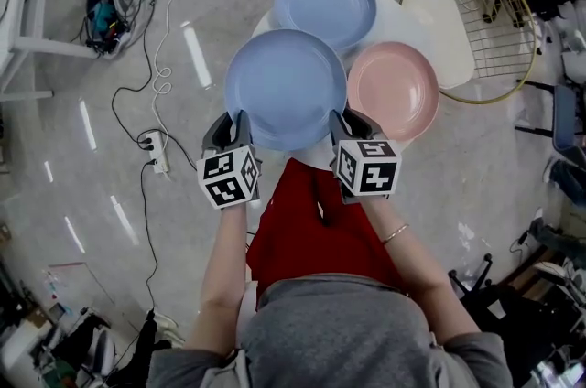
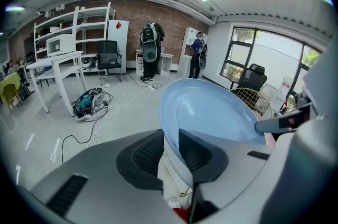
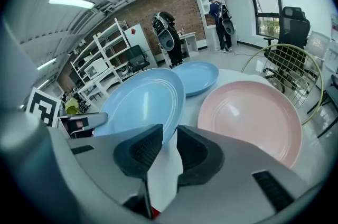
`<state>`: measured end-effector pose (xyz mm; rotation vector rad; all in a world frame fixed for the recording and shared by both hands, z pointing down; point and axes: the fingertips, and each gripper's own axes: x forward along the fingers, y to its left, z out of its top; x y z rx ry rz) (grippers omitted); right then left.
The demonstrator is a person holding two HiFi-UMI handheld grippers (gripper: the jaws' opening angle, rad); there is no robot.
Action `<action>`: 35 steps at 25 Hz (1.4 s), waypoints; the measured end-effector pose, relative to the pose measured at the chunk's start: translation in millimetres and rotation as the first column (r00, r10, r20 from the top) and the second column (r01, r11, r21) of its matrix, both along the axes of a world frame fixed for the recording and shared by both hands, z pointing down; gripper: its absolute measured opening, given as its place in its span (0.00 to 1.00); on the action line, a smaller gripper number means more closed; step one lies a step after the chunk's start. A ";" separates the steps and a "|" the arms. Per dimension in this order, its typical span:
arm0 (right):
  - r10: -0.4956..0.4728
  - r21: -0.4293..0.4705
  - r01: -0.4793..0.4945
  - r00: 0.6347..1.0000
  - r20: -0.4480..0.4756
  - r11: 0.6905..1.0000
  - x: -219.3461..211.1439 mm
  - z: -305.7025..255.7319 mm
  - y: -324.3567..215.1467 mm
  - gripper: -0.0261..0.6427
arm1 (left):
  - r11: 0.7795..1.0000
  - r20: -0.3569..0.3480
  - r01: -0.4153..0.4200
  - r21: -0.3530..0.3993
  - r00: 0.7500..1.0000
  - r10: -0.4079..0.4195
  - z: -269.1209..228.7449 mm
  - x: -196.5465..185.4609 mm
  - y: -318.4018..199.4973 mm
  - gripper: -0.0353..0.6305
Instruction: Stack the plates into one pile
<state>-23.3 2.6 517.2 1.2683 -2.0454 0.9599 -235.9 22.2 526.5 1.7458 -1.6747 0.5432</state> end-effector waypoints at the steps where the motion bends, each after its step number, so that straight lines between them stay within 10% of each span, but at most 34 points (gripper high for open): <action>1: 0.005 0.010 -0.005 1.000 0.001 1.000 2.8 -4.0 -3.3 0.19 | 1.000 0.001 -0.005 0.008 1.000 0.005 -3.7 2.7 -4.3 0.20; 35: 0.081 0.055 -0.078 0.996 -0.047 0.995 86.7 -5.7 -165.0 0.19 | 0.993 0.006 -0.110 0.036 0.994 0.110 -5.6 87.1 -191.9 0.20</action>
